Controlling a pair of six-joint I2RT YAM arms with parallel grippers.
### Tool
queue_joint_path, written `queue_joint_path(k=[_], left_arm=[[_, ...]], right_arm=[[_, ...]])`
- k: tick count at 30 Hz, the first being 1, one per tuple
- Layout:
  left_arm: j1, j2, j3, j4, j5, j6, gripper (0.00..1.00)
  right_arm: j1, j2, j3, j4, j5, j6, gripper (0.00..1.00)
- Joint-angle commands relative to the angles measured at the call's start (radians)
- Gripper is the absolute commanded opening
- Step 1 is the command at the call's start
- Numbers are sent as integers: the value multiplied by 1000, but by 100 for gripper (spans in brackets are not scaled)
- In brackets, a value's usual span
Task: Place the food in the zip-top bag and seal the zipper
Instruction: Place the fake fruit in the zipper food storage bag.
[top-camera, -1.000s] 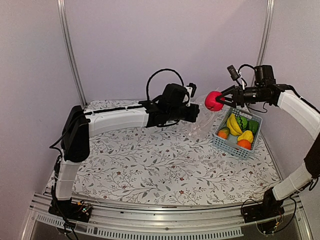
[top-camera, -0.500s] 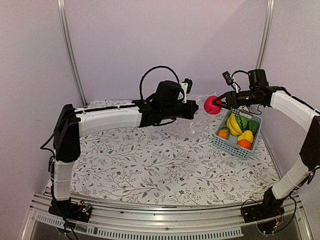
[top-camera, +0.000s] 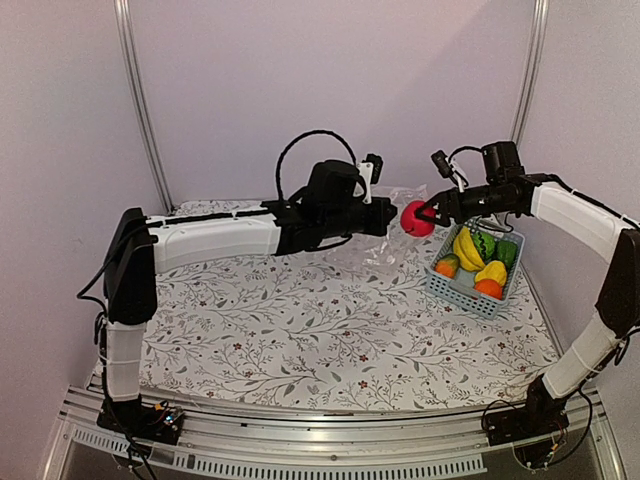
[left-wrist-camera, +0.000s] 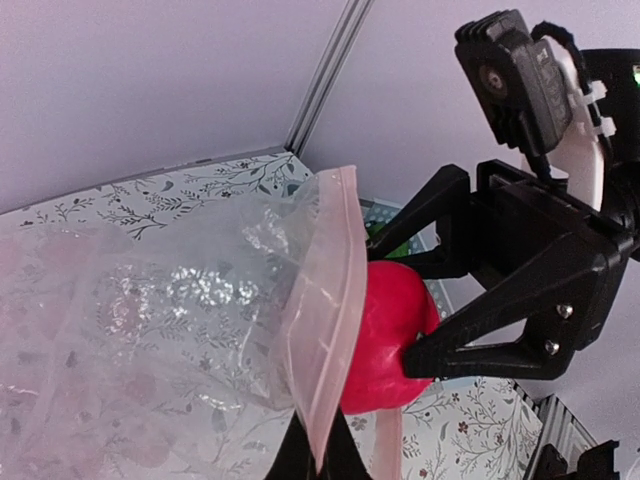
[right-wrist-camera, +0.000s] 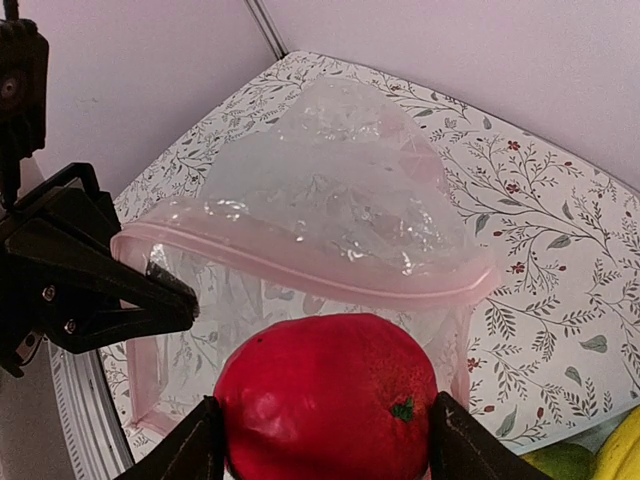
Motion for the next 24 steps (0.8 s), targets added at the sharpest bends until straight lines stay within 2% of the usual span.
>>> queue_joint_path(k=[1,3,6,11,16,20,24], left_arm=[[9,-22,-21,13,0,1,0],[10,-23,-29,9,-6,0,0],[17,-29,-54,13,-15,-6,0],[32,-46,-100,15,-29,-9,0],[57,-106,-165,-18,-89,34,0],[79,-193,-212,-121,-167,137,0],[84,-273,-220,-246,-336,286,0]], right_arm=[[2,21,25,-20,1,-4,74],[3,22,26,-23,-27,-5,80],[3,18,39,-42,-63,-19,98],[3,-20,78,-82,-76,-53,99],[-18,-114,57,-103,-17,-117,99],[-108,-172,4,-110,39,-142,99],[-234,-162,-34,-148,83,-163,99]])
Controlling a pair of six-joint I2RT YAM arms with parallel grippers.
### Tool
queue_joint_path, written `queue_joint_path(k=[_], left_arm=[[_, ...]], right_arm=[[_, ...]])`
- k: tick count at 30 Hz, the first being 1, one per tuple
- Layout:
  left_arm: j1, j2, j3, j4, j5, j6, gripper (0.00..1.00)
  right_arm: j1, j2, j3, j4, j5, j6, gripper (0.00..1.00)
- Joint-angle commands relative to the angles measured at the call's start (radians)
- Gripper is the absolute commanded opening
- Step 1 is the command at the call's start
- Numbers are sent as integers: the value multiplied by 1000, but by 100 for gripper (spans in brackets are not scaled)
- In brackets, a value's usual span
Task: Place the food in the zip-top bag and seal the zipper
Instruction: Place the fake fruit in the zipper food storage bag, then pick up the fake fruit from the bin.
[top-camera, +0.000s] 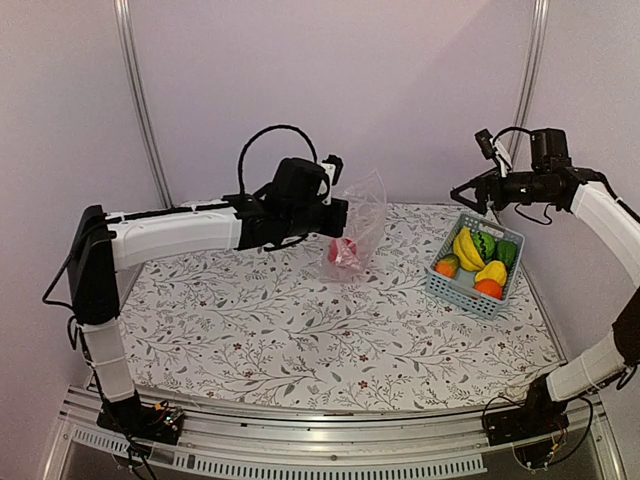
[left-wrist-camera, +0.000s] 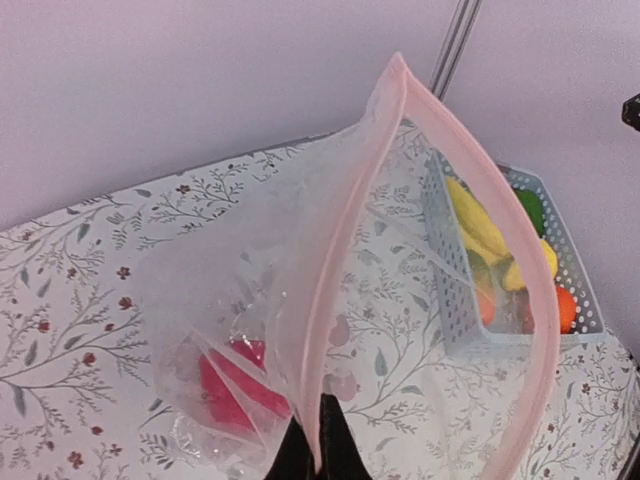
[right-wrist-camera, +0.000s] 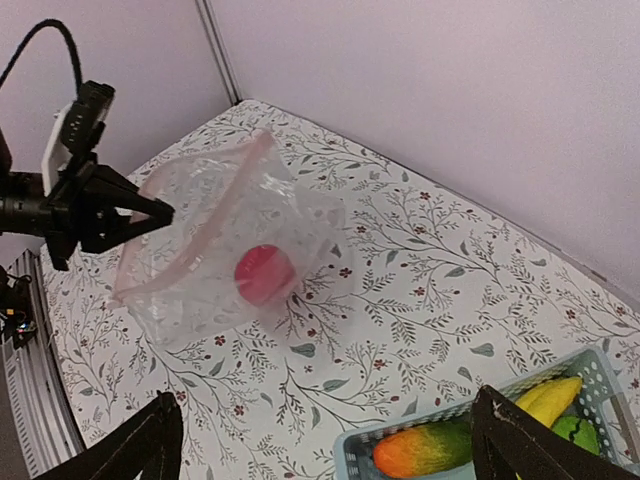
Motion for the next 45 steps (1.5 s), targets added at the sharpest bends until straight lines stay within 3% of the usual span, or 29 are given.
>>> queue_joint_path(k=[1,6,13,25,30,36,45], left_arm=[[14,-120,-5,-155,-217,205,0],[15,-150,30,-300,-309,332,0],[-15,33,144,-419,-134,314,0],[-48,99,170,-374,-121,277,0],[-48,96,159,-367,-133,272,0],[-49,88,148,-355,-134,267,0],[-48,89,152,-350,-142,268,0]], right_arm=[[-147,26,-56,-74,94,-50,99],[-248,85,-93,-104,144,-108,90],[-253,155,-123,-106,111,-135,78],[-221,349,-104,-93,55,-77,69],[-180,385,-95,-54,121,-49,68],[-176,397,-42,3,254,-35,60],[-170,490,63,0,318,-59,57]])
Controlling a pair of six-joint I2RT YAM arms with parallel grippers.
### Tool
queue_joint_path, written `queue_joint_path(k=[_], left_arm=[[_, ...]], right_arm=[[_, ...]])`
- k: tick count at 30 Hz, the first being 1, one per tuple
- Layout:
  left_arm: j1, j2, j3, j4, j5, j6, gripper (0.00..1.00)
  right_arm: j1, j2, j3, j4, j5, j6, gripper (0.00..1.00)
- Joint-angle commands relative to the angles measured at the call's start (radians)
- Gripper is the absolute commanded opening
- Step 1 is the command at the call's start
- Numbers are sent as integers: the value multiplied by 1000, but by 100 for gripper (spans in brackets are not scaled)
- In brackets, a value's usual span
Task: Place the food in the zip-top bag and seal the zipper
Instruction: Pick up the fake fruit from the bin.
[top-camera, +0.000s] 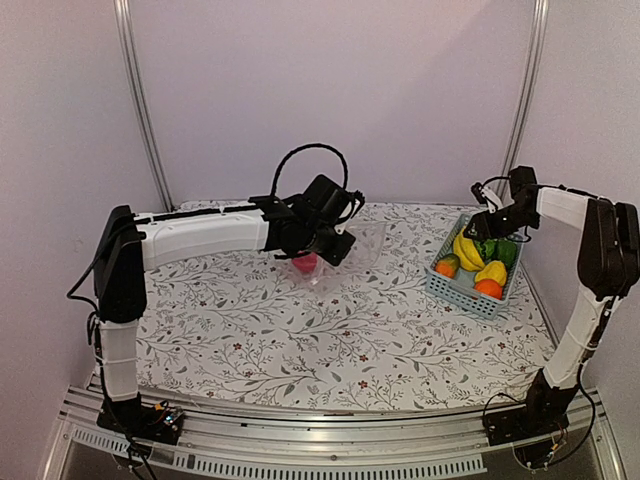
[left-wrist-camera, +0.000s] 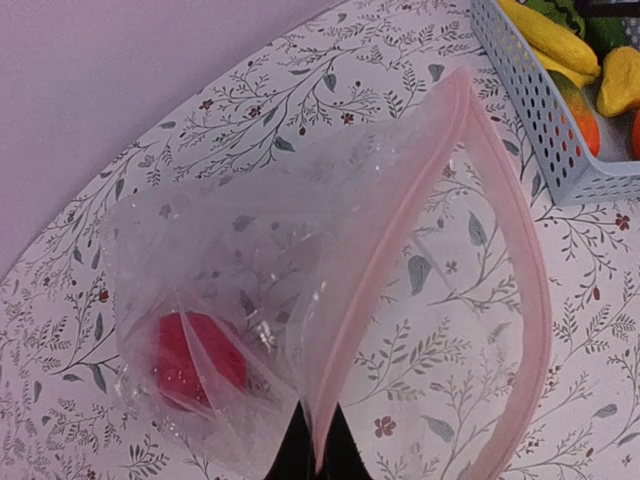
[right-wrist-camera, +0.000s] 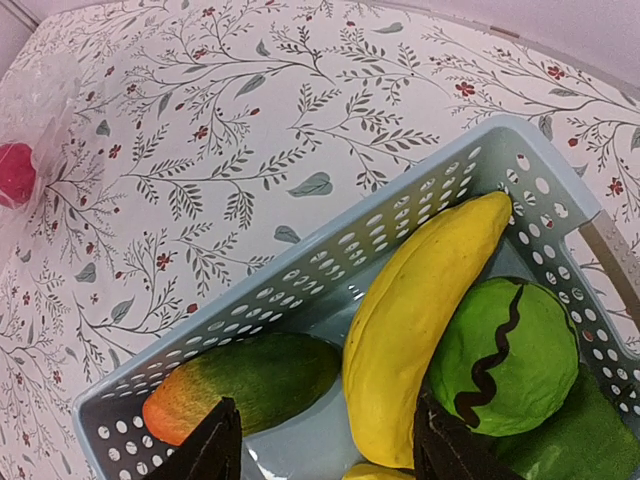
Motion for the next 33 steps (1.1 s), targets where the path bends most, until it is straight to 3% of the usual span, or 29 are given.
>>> queue_joint_path(k=[1,20,23,33], left_arm=[[-4,-27,-7,17,-8,-12,0],[-5,-14,0,19,5,-19,0],[-4,-14,-2,19,6,-22,0],[-4,-7,2,22,13,-37,0]], right_arm=[[7,64,26,12,72,-5,56],[54,183,37,48,237,14,53],[54,173,34,54,244,25,40],[54,-59,-41,76,217,42,20]])
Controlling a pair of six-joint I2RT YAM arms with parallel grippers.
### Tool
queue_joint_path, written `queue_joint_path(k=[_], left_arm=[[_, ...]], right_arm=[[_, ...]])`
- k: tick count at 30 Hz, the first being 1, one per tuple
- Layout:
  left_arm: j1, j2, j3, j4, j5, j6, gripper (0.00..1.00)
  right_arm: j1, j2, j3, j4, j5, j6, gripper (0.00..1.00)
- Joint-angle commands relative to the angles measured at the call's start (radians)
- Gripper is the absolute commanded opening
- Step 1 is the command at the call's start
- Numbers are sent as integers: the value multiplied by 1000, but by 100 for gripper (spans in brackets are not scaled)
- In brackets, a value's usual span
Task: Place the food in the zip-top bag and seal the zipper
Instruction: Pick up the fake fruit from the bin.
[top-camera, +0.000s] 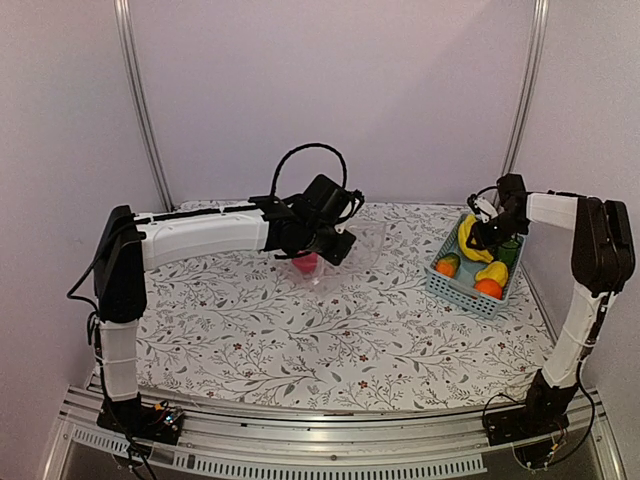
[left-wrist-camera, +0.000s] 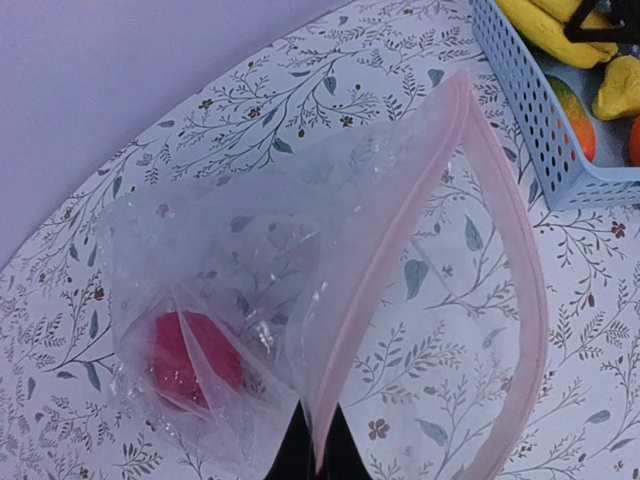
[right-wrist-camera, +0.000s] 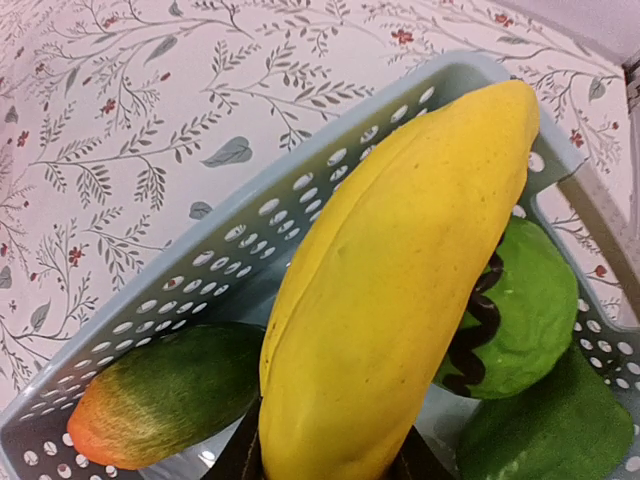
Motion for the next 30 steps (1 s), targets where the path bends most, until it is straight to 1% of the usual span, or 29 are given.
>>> queue_joint_path(k=[1,3,4,6,10,12,17,18,22,26,30], left_arm=[[-3,-5,3,18,9,-19,0],[-3,-1,8,22,9,-24,0],[-3,2,13,23,11,-29,0],[0,6,21,29,12,-45,0],[13,14,37,49,44,-102,0],[24,16,45,64,74,-140,0],[52,21,61,119,149,-234,0],[57,23,63,132,162,-254,0],[59,39,88,177,183,-289,0],[60,71,135,193,213,-327,0],[60,76,148,252,245,-376,0]], right_arm=[[5,-158,-22,20,-16,6,19],[5,-205,-34,7,-33,4,17],[4,-227,-37,-1,-66,3,16],[4,-272,-48,-6,-159,-10,14],[4,-359,-82,18,-375,-27,4],[4,-400,-99,51,-467,-13,2],[4,-469,-104,122,-665,61,1],[32,-475,-100,131,-697,72,1],[68,-492,-88,177,-774,116,0],[105,-519,-94,284,-830,169,0],[156,-530,-94,384,-873,228,0]])
